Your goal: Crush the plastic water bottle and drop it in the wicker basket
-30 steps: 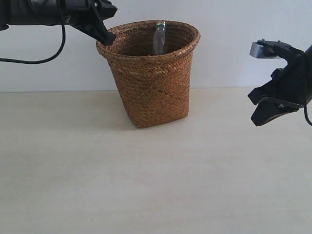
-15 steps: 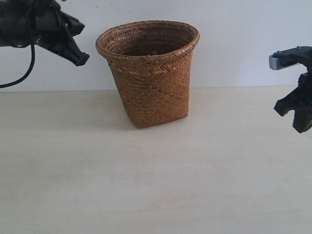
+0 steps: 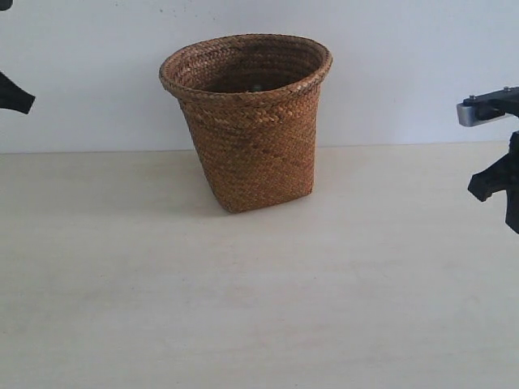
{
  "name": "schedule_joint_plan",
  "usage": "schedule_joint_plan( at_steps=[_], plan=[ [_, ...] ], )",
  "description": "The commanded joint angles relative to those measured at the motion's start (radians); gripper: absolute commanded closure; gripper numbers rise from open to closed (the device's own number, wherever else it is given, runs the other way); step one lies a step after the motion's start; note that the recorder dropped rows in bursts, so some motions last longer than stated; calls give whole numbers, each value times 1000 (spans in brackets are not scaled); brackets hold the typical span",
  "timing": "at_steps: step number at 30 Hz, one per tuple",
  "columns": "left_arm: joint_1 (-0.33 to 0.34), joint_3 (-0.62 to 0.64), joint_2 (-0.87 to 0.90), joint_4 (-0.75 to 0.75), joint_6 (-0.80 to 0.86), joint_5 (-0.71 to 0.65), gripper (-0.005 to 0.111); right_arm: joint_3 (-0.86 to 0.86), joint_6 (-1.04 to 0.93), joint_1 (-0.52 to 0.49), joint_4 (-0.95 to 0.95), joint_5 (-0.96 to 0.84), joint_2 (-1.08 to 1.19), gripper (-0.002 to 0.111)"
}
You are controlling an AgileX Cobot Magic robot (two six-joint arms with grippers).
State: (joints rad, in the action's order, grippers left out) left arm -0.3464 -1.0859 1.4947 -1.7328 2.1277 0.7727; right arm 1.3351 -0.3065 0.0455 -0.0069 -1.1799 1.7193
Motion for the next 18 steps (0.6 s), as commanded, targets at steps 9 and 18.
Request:
schedule_joint_plan(
  at_steps=[9, 18],
  plan=[
    [-2, 90, -86, 298, 4, -1201, 102, 8, 3, -6, -3, -22, -14, 108],
    [7, 89, -78, 926, -686, -1575, 102, 8, -14, -6, -15, -24, -14, 108]
  ],
)
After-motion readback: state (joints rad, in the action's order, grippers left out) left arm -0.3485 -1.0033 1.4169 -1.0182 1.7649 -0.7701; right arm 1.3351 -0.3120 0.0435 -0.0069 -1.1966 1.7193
